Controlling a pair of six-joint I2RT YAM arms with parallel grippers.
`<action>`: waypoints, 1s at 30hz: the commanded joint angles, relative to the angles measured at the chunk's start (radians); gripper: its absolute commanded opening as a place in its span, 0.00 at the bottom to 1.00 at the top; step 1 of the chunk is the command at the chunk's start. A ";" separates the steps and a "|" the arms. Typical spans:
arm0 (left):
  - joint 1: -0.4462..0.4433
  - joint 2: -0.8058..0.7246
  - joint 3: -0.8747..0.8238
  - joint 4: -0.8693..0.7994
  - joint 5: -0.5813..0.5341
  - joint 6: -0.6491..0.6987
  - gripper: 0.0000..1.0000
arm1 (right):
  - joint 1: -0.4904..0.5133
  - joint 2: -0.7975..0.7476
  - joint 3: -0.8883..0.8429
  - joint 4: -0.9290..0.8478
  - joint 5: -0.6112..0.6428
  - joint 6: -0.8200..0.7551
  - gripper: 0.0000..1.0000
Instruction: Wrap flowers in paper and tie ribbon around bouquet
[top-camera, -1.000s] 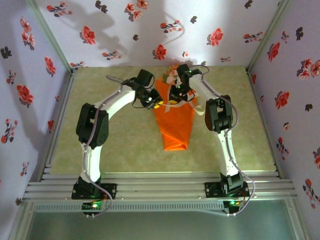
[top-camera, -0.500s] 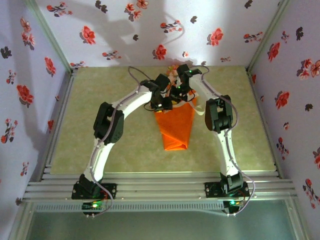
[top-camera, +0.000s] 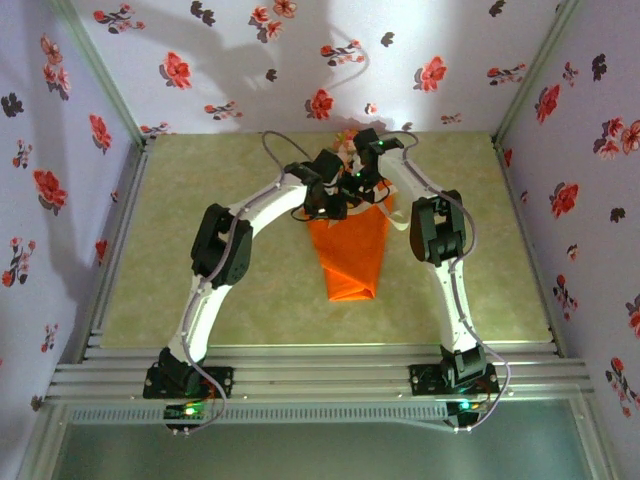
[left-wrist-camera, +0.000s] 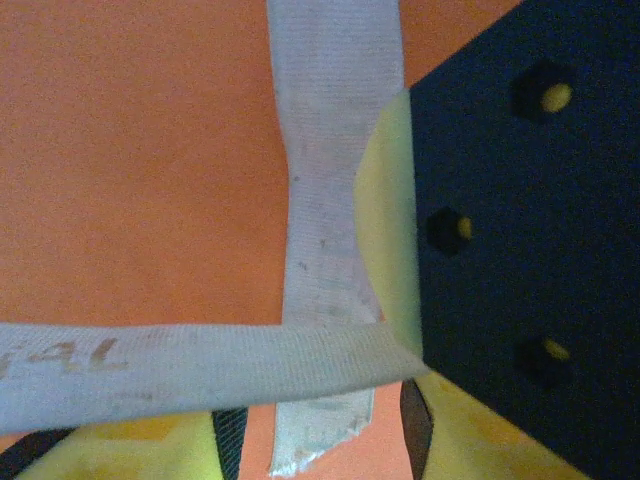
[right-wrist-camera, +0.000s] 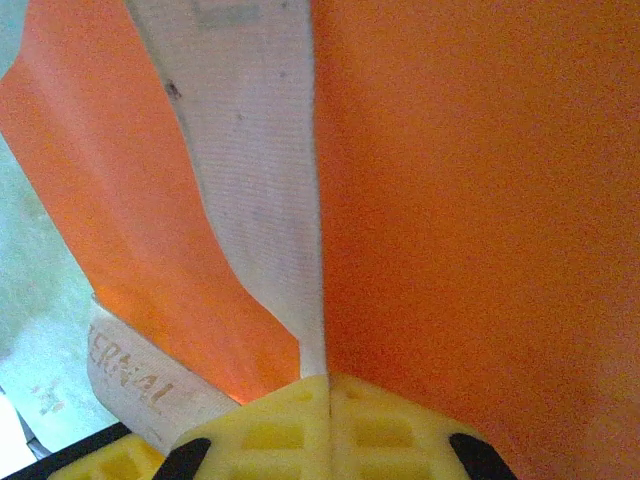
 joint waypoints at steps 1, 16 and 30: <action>-0.010 0.028 0.026 0.015 -0.014 0.027 0.44 | -0.004 0.027 0.013 -0.022 -0.025 -0.007 0.00; -0.012 0.019 0.004 0.028 -0.055 0.023 0.00 | -0.004 0.020 0.012 -0.015 -0.019 0.000 0.00; 0.005 -0.168 -0.149 0.077 0.035 -0.065 0.00 | -0.045 -0.319 -0.238 0.248 0.199 0.164 0.48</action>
